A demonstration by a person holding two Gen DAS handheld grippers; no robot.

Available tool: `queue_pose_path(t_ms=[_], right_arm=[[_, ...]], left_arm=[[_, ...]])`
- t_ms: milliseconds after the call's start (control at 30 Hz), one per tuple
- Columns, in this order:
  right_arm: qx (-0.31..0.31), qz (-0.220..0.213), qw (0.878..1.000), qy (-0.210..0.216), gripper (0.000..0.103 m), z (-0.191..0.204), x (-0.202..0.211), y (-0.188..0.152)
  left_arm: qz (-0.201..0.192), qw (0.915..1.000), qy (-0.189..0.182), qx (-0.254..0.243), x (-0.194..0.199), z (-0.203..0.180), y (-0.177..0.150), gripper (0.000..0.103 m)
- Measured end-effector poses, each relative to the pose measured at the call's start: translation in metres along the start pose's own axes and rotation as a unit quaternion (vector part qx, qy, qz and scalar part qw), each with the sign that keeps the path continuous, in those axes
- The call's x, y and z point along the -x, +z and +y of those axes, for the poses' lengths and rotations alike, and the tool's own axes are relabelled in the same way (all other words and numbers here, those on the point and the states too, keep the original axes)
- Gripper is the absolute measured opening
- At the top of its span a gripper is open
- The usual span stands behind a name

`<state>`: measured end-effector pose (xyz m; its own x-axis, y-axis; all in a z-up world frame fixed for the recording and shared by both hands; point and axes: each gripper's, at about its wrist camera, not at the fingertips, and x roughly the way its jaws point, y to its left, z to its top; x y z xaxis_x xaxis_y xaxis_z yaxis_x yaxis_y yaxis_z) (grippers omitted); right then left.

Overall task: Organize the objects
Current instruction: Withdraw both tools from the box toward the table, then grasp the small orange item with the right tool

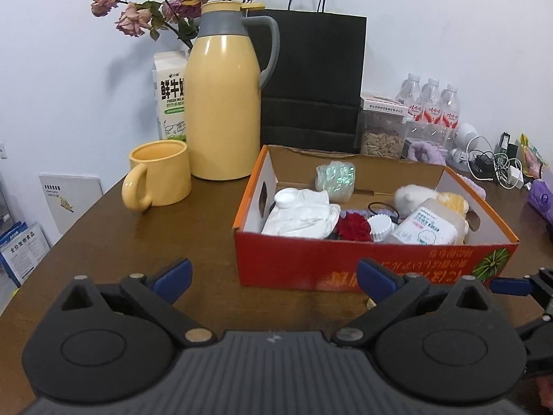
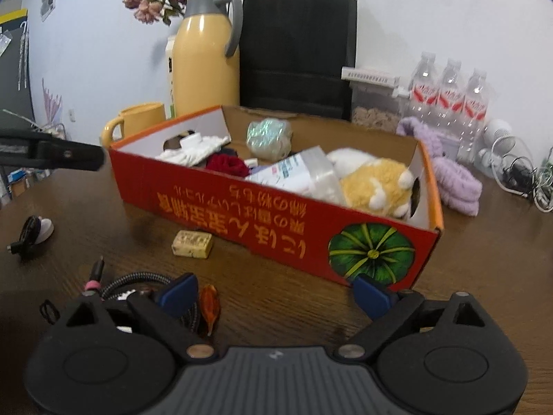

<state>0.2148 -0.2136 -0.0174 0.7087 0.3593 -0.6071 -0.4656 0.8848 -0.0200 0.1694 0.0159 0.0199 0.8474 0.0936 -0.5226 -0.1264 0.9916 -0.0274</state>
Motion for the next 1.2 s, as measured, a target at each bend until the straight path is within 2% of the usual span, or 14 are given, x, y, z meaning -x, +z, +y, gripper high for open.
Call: queue_pose_path(t_ms=[167,467,567,633,667,733,767,933,1200], right_arm=[[-0.003,0.009,1.000,0.011,0.092,-0.002,-0.007,0.000],[0.003,0.019,0.999,0.035,0.075,0.002,-0.011,-0.003],[0.012,0.011,0.999,0.043,0.063,0.005,-0.007,-0.005],[0.021,0.005,0.998,0.053,0.041,0.009,-0.004,-0.006],[0.025,0.003,0.998,0.057,0.036,0.011,-0.003,-0.007],[0.033,-0.001,0.997,0.066,0.015,0.015,-0.001,-0.008],[0.034,-0.002,0.997,0.067,0.012,0.017,-0.001,-0.008],[0.025,-0.018,0.997,0.066,0.011,0.016,0.004,-0.010],[-0.022,-0.073,0.997,0.028,0.011,-0.003,0.026,-0.008]], left_arm=[[0.003,1.0000,0.005,0.001,0.006,0.005,-0.004,0.103],[0.012,0.9999,0.011,0.005,0.005,0.007,-0.009,0.103],[0.017,0.9998,0.011,0.002,0.003,0.005,-0.011,0.103],[0.019,0.9998,0.011,0.000,0.002,0.004,-0.012,0.103],[0.021,0.9997,0.011,0.000,0.001,0.003,-0.013,0.103],[0.024,0.9997,0.012,-0.002,0.000,0.001,-0.014,0.103],[0.025,0.9996,0.012,-0.003,-0.001,0.000,-0.014,0.103],[0.030,0.9995,0.010,-0.009,-0.003,-0.008,-0.015,0.103],[0.060,0.9980,-0.007,-0.016,-0.020,-0.036,-0.017,0.103]])
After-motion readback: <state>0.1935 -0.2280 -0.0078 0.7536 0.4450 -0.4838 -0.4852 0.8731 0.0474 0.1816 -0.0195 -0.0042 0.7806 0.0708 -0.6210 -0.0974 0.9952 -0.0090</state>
